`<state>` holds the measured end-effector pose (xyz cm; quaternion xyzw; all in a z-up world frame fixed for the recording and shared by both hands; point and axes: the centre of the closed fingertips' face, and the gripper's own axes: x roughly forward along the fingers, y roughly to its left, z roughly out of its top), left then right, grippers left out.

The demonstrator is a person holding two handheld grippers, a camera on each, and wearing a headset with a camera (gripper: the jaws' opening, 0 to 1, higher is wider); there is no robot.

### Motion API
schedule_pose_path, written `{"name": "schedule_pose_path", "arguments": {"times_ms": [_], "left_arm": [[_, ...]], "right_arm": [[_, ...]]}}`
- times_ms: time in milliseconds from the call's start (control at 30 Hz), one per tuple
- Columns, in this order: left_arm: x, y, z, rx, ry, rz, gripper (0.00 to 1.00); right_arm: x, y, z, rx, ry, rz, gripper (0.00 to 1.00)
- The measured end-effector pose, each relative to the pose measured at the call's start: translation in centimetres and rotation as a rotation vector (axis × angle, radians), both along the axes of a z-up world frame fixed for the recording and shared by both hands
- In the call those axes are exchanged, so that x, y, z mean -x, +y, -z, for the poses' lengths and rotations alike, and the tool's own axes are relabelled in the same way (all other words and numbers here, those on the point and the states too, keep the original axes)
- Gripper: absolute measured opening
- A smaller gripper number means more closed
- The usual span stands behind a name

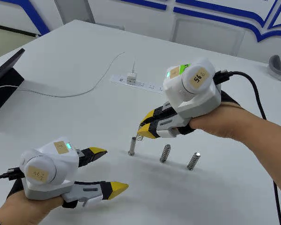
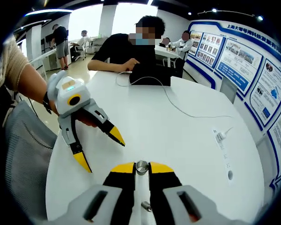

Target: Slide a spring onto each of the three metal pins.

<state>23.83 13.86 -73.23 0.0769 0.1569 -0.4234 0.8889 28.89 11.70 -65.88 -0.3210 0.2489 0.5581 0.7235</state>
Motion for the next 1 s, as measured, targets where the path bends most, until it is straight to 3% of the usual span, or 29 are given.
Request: {"name": "schedule_pose_path", "arguments": {"times_ms": [367,1000], "left_arm": [[-0.1,-0.1,0.0,0.005,0.000,-0.003,0.61],[-0.2,-0.1,0.1,0.004,0.004,-0.005,0.60]], "right_arm": [[-1.2,0.6,0.9,-0.004,0.010,0.028,0.12],[-1.4,1.0,1.8,-0.007,0.036,0.035,0.12]]}}
